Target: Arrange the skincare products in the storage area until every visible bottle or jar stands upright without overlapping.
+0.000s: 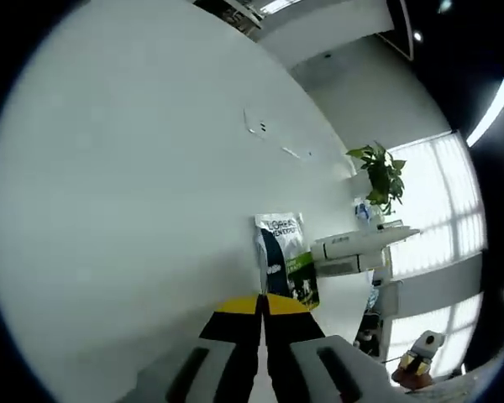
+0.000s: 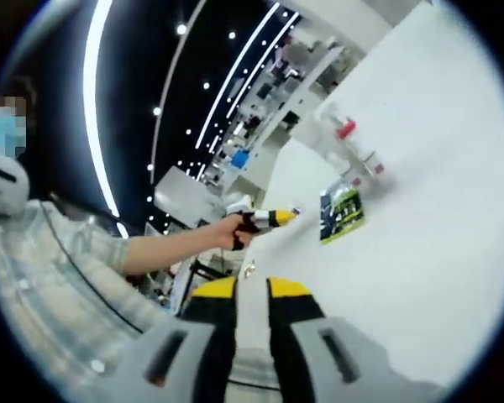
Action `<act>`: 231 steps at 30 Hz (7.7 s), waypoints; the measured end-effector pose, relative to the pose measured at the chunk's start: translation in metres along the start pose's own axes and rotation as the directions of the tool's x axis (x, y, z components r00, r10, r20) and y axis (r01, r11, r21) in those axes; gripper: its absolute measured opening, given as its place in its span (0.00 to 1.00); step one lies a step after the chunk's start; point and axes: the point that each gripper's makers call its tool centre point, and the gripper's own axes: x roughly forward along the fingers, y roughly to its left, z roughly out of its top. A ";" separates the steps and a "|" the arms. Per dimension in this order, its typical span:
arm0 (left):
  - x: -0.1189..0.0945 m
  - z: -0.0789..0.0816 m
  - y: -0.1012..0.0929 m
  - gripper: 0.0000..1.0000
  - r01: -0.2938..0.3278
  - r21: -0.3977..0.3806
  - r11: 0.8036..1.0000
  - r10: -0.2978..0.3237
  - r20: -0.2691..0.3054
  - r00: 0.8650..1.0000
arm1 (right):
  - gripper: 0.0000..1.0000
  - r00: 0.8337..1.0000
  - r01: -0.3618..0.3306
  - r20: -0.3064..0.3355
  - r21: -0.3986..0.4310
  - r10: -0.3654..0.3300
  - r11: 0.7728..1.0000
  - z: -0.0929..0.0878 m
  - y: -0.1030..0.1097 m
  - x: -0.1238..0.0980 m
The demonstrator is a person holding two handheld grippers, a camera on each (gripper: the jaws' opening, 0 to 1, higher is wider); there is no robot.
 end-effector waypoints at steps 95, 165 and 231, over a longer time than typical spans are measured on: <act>-0.211 -0.077 0.204 0.42 -0.363 0.803 0.472 0.726 -0.120 0.677 | 0.12 0.992 -0.058 -0.111 -0.036 0.054 0.998 -0.047 0.035 0.034; -0.074 -0.203 -0.129 0.32 -0.124 0.984 0.127 0.480 0.049 0.876 | 0.11 0.890 -0.153 -0.433 0.008 0.141 0.988 -0.073 0.022 0.120; -0.109 -0.157 -0.181 0.01 0.359 0.175 0.917 -0.399 0.375 0.837 | 0.11 0.881 -0.362 -0.253 0.182 0.400 0.914 -0.020 0.070 0.094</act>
